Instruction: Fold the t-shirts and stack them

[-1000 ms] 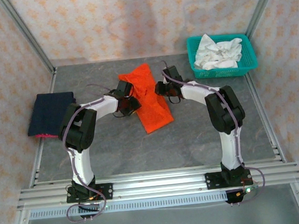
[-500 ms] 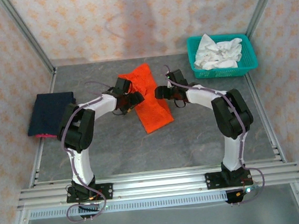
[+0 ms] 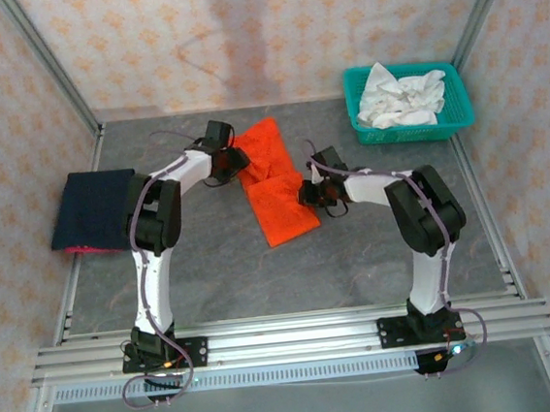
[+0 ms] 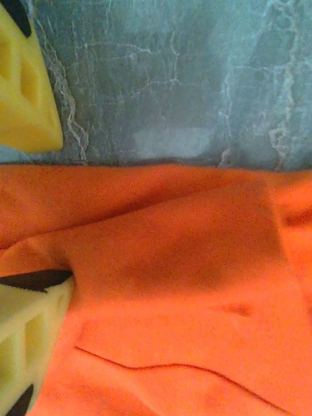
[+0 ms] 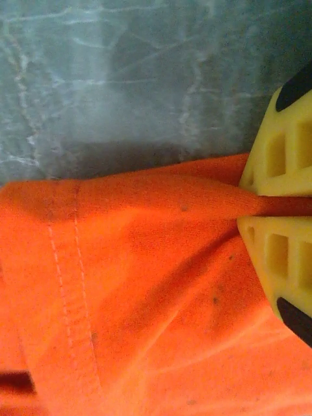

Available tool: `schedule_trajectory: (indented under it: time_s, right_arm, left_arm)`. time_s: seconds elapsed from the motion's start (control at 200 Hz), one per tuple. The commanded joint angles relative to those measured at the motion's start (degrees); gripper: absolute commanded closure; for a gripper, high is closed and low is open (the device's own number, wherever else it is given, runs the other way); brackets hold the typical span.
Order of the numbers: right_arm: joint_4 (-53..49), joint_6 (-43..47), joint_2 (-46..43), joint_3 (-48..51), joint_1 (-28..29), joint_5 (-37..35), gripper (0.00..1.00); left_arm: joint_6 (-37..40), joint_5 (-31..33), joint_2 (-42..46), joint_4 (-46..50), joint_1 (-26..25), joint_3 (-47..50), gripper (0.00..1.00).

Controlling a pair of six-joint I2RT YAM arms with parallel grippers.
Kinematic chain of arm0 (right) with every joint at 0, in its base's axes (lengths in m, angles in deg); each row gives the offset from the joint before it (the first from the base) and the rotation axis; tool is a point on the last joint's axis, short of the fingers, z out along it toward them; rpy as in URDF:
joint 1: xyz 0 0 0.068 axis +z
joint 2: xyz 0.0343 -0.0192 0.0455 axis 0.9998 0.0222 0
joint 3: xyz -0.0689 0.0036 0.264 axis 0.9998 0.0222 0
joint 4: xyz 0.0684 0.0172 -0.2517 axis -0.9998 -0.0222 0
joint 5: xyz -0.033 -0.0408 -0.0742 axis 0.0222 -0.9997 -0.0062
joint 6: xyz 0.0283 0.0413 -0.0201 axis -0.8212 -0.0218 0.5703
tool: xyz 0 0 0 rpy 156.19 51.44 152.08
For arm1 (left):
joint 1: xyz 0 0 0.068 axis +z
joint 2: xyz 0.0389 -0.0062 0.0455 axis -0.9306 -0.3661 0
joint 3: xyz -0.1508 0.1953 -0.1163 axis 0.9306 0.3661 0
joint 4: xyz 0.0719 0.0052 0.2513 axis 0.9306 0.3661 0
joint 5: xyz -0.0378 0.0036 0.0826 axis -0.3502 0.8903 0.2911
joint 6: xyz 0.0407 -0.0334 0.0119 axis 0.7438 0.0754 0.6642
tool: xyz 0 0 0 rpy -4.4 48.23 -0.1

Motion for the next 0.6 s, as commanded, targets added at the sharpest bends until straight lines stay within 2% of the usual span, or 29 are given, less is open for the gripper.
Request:
schedule_trajectory:
  time_s: [0.0, 0.155, 0.195, 0.265, 0.29, 0.32, 0.38, 0.46, 0.595]
  right_arm:
    - [1.8, -4.8, -4.7, 5.0, 1.4, -0.4, 0.87]
    - [3.2, -8.7, -9.4, 9.7, 3.3, -2.9, 0.85]
    - [3.2, -9.2, -10.8, 10.2, 3.6, -3.6, 0.77]
    - [2.2, -8.2, -13.7, 10.7, 3.9, -6.8, 0.46]
    - [1.7, -6.9, -14.9, 10.6, 3.9, -8.4, 0.39]
    - [1.2, -4.1, -16.2, 10.6, 4.0, -9.9, 0.30]
    - [0.3, 3.4, -18.2, 10.4, 4.3, -11.3, 0.21]
    - [-1.5, 18.3, -20.6, 9.9, 6.2, -8.6, 0.16]
    - [-8.0, 46.5, -23.6, 10.0, 11.0, -1.9, 0.15]
  left_arm:
    - [0.9, 0.1, -3.0, 2.6, 0.2, -1.7, 0.52]
    - [0.9, -1.6, -2.2, 2.1, -0.2, 0.2, 0.60]
    - [1.0, -2.3, -1.9, 1.9, -0.3, 0.7, 0.60]
    - [1.4, -3.1, -1.7, 1.8, -0.6, 1.4, 0.61]
    - [1.6, -3.5, -1.8, 1.9, -0.7, 1.4, 0.61]
    - [1.9, -3.8, -1.9, 2.0, -0.7, 1.3, 0.61]
    - [2.2, -4.2, -2.1, 2.2, -0.8, 1.1, 0.62]
    - [2.4, -4.4, -2.4, 2.4, -0.8, 0.8, 0.62]
    - [2.6, -4.8, -2.5, 2.7, -0.8, 0.1, 0.62]
